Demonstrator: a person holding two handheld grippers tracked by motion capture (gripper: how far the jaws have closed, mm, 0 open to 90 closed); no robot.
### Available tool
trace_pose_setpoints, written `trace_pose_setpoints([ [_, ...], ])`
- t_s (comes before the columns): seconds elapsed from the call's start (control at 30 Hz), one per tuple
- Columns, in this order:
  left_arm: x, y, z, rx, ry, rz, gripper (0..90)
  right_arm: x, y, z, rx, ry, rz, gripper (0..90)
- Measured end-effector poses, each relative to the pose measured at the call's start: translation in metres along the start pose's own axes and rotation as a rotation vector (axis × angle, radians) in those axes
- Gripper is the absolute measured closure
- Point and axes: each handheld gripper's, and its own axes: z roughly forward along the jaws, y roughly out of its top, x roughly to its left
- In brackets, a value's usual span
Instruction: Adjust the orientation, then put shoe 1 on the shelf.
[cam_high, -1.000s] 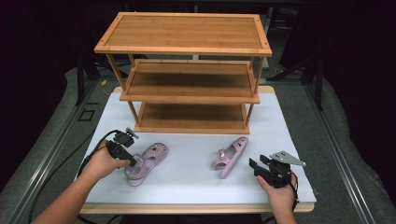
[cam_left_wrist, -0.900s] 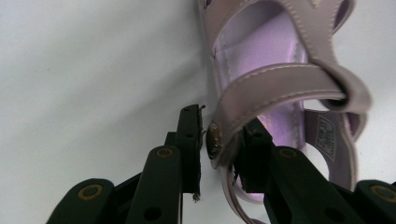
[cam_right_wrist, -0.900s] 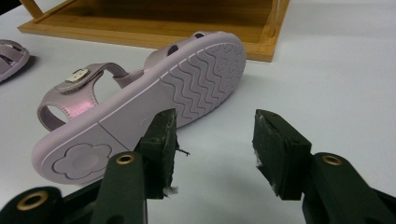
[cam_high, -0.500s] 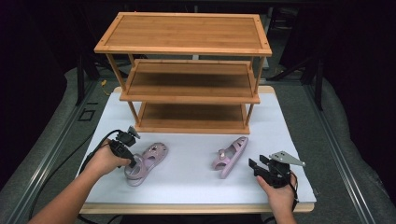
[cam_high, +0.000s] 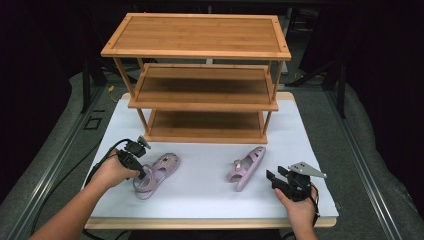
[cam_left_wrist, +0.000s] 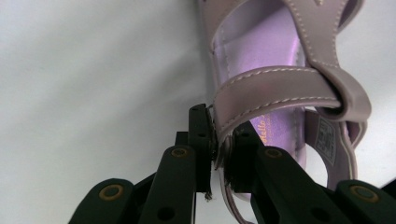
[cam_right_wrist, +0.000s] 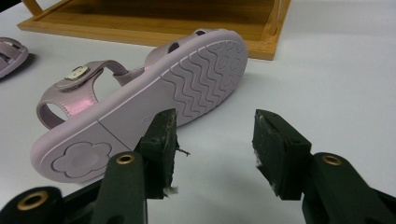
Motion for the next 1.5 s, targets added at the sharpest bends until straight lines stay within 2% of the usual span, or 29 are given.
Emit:
trace_pose_setpoints([
  [0.17,-0.001,-0.001,0.000,-0.011,0.009,-0.002,82.5,0.000,0.000,0.000,0.001,0.001,0.000,49.7],
  [0.27,0.000,-0.001,-0.001,-0.014,0.005,0.001,82.6,0.000,0.000,0.000,0.013,0.001,-0.003,49.7],
  [0.37,0.000,-0.002,-0.001,-0.019,0.005,0.001,82.7,0.000,0.000,0.000,0.012,0.003,-0.002,49.7],
  [0.4,0.000,-0.002,-0.001,-0.025,0.005,0.001,82.7,0.000,0.000,0.001,-0.003,-0.001,0.005,49.7],
  [0.57,0.001,-0.004,-0.001,-0.043,-0.001,0.003,82.7,0.000,-0.001,0.001,0.005,-0.002,-0.002,49.7],
  [0.7,0.001,-0.006,-0.001,-0.083,-0.032,-0.016,82.8,0.000,-0.001,0.002,0.005,-0.003,-0.002,49.7],
  [0.77,0.002,-0.007,-0.002,-0.101,-0.041,-0.009,83.0,0.000,-0.001,0.002,0.006,-0.004,-0.003,49.7],
  [0.8,0.002,-0.009,-0.005,-0.134,-0.043,-0.016,83.0,0.000,-0.001,0.001,0.005,-0.003,-0.002,49.7],
  [0.83,0.002,-0.009,-0.005,-0.134,-0.043,-0.016,83.0,0.000,-0.001,0.001,0.005,-0.003,-0.002,49.7],
  [0.87,0.003,-0.012,-0.009,-0.183,-0.060,-0.028,83.0,0.000,-0.001,0.001,0.006,-0.001,0.002,49.7],
  [0.9,0.003,-0.012,-0.009,-0.183,-0.060,-0.028,83.0,0.000,-0.001,0.001,0.006,-0.001,0.002,49.7],
  [1.0,0.005,-0.019,-0.016,-0.268,-0.085,-0.057,83.0,-0.001,-0.001,0.002,0.006,-0.003,0.003,49.7],
  [1.07,0.005,-0.024,-0.020,-0.333,-0.095,-0.047,83.0,-0.001,-0.001,0.002,0.011,-0.001,0.003,49.7],
  [1.1,0.003,-0.027,-0.023,-0.373,-0.095,-0.055,83.0,-0.001,-0.001,0.002,0.012,0.001,0.004,49.8],
  [1.2,0.001,-0.037,-0.032,-0.509,-0.102,-0.065,83.0,-0.001,-0.001,0.002,0.006,-0.002,0.009,49.8],
  [1.23,0.000,-0.041,-0.035,-0.563,-0.113,-0.086,83.0,-0.001,-0.001,0.002,0.006,-0.002,0.009,49.8],
  [1.27,-0.001,-0.048,-0.039,-0.660,-0.131,-0.106,83.0,-0.001,-0.001,0.002,0.006,0.001,0.011,49.8],
  [1.3,-0.001,-0.048,-0.039,-0.660,-0.131,-0.106,82.9,-0.001,-0.001,0.002,0.006,0.001,0.011,49.8],
  [1.37,-0.003,-0.054,-0.043,-0.733,-0.137,-0.129,82.9,-0.002,-0.001,0.002,0.007,0.000,0.010,49.7],
  [1.4,-0.006,-0.059,-0.045,-0.797,-0.136,-0.148,83.0,-0.002,-0.001,0.002,0.020,0.003,0.012,49.7],
  [1.43,-0.006,-0.059,-0.045,-0.797,-0.136,-0.148,82.9,-0.002,-0.001,0.002,0.020,0.003,0.012,49.7],
  [1.47,-0.008,-0.062,-0.049,-0.852,-0.139,-0.156,83.0,-0.002,-0.002,0.003,0.002,0.001,0.017,49.7],
  [1.5,-0.008,-0.062,-0.049,-0.852,-0.139,-0.156,82.9,-0.002,-0.002,0.003,0.002,0.001,0.017,49.7],
])
